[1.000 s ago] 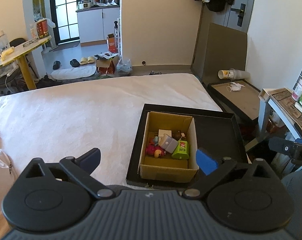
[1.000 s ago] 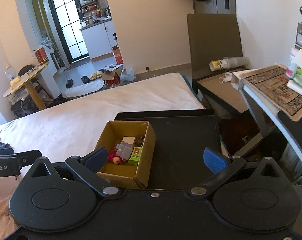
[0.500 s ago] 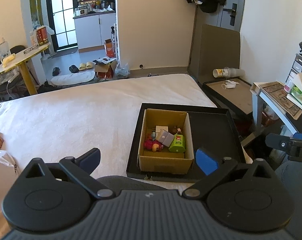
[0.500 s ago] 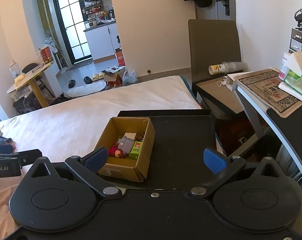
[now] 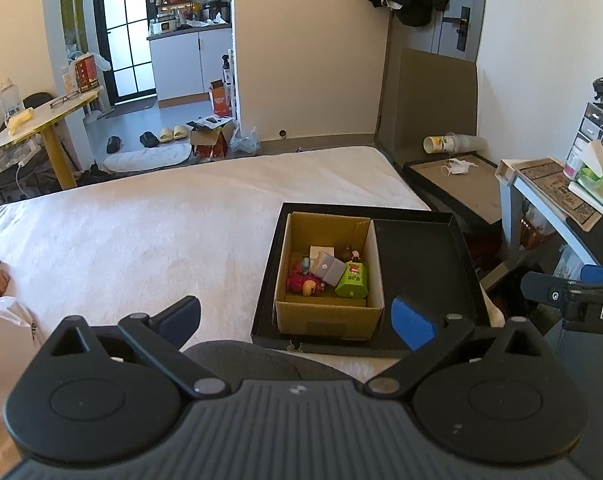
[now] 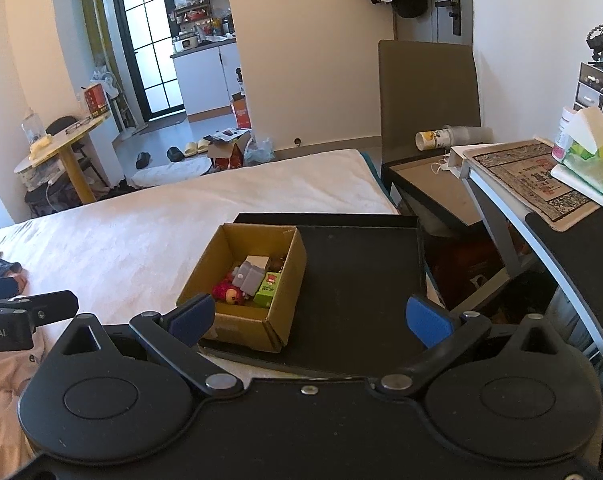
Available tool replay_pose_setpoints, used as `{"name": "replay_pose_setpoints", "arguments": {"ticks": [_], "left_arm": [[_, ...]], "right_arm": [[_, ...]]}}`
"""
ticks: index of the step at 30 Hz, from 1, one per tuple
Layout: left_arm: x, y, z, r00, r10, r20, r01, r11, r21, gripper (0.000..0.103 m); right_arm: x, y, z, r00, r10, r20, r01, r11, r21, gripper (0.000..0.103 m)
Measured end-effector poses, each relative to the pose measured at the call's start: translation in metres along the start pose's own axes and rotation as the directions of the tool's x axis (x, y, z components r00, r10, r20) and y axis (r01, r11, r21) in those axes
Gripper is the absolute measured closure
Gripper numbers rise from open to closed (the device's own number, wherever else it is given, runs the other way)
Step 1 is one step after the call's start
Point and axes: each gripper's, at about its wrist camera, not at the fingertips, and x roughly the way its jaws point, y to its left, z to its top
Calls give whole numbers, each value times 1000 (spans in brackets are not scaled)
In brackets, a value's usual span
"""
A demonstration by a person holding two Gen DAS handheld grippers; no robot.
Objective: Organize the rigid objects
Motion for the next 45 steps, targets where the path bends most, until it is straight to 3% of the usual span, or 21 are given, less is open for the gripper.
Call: {"name": "replay_pose_setpoints", "arguments": {"ticks": [45], "left_arm": [[5,-7,-8,999,-12,-32,13,1000,26,2]], "right_arm": [[4,-8,-9,1000,-2,-30,3,1000,20,0]]}}
